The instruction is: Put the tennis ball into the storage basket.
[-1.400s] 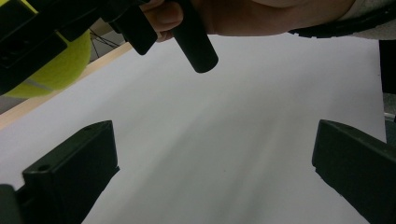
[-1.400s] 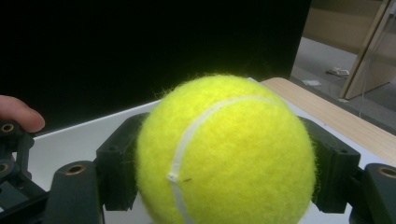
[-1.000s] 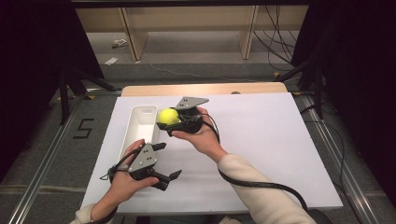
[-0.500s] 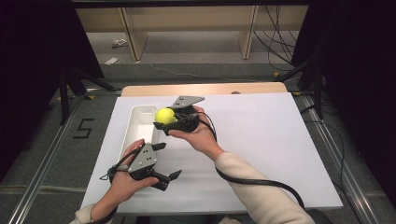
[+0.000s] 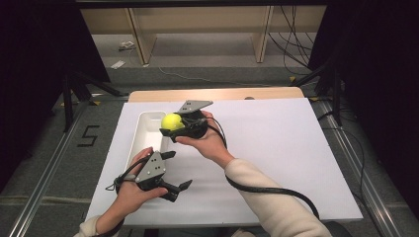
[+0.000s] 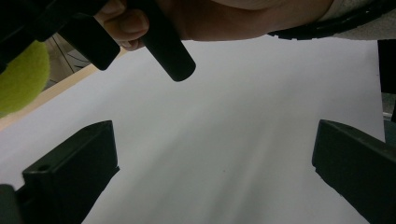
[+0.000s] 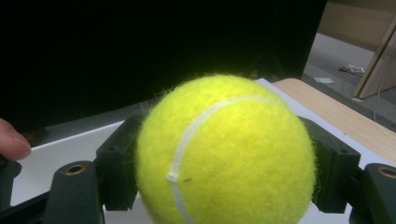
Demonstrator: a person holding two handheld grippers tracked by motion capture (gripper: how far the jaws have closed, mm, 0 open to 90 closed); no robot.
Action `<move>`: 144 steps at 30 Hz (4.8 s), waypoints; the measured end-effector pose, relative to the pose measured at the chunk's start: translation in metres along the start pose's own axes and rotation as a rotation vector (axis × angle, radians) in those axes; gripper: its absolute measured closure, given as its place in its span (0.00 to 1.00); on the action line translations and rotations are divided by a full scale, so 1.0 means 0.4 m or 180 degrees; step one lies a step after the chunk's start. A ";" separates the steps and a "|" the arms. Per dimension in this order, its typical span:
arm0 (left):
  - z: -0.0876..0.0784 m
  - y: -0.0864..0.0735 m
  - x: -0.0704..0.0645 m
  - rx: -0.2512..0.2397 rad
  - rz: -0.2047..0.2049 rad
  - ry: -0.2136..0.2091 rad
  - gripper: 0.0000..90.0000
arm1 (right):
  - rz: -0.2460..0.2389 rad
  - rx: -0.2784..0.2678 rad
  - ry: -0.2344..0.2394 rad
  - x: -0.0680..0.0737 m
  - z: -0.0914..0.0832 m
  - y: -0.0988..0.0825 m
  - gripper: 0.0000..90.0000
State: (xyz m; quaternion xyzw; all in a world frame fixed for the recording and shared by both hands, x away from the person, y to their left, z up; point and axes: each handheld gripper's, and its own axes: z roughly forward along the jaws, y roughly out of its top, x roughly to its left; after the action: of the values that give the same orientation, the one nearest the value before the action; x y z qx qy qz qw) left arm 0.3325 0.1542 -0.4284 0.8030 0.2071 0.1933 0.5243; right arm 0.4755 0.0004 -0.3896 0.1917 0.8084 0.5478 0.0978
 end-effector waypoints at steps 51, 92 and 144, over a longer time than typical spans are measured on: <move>-0.001 0.001 -0.001 -0.0002 0.0009 -0.0006 0.00 | -0.0040 0.0104 0.0122 0.010 0.059 0.031 0.30; 0.000 0.001 -0.004 0.0003 0.0013 -0.0035 0.00 | -0.0066 0.0204 0.0211 0.014 0.107 0.048 0.30; 0.001 0.000 -0.010 0.0029 0.0048 -0.0078 0.00 | -0.0210 0.0826 0.0425 0.010 0.249 0.018 0.29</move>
State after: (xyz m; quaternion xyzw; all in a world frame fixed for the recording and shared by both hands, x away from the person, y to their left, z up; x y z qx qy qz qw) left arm 0.3294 0.1518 -0.4289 0.8092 0.1956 0.1864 0.5218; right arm 0.5101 0.0889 -0.4207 0.1393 0.8830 0.4467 0.0362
